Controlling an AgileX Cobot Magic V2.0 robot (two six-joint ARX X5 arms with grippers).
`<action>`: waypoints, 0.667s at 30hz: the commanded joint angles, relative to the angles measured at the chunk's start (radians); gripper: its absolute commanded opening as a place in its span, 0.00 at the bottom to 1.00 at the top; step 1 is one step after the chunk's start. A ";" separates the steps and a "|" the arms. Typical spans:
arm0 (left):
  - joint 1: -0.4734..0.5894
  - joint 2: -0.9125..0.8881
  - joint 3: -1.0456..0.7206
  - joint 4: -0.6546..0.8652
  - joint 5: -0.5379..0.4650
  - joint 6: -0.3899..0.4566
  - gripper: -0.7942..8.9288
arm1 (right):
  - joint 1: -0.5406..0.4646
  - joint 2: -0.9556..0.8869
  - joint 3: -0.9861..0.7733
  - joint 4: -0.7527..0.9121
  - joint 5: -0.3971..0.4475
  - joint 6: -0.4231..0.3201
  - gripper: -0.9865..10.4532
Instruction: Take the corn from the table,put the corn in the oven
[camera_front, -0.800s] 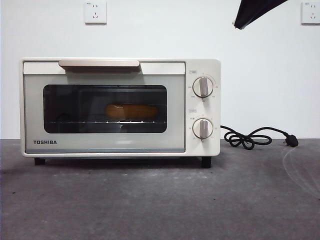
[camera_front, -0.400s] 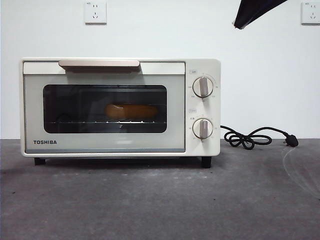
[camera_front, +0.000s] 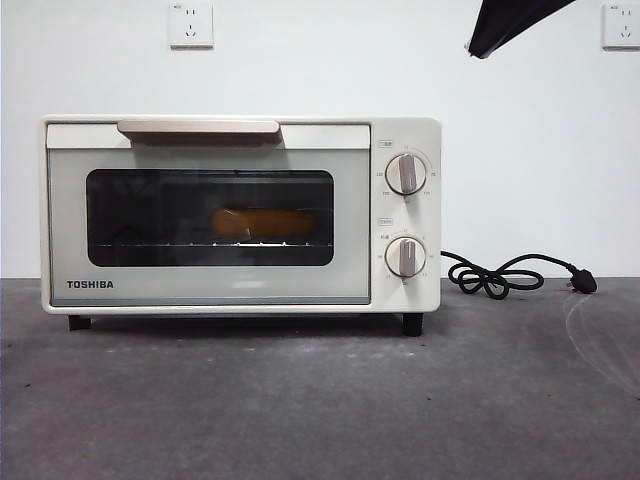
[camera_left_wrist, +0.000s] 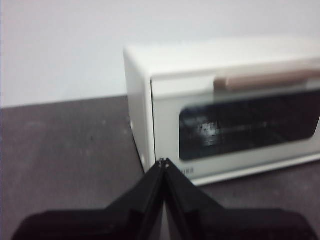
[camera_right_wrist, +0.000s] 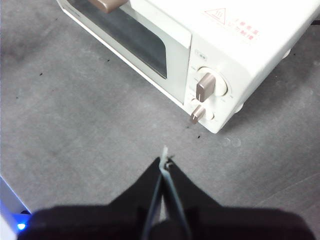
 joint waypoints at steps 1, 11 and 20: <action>-0.003 -0.026 -0.047 0.014 -0.002 0.018 0.08 | 0.000 0.005 0.002 0.006 0.000 -0.003 0.08; -0.008 -0.032 -0.142 0.024 -0.003 0.015 0.08 | 0.000 0.005 0.002 0.005 0.000 -0.003 0.08; -0.014 -0.033 -0.142 0.023 -0.025 0.015 0.08 | 0.000 0.005 0.002 0.006 0.008 -0.003 0.08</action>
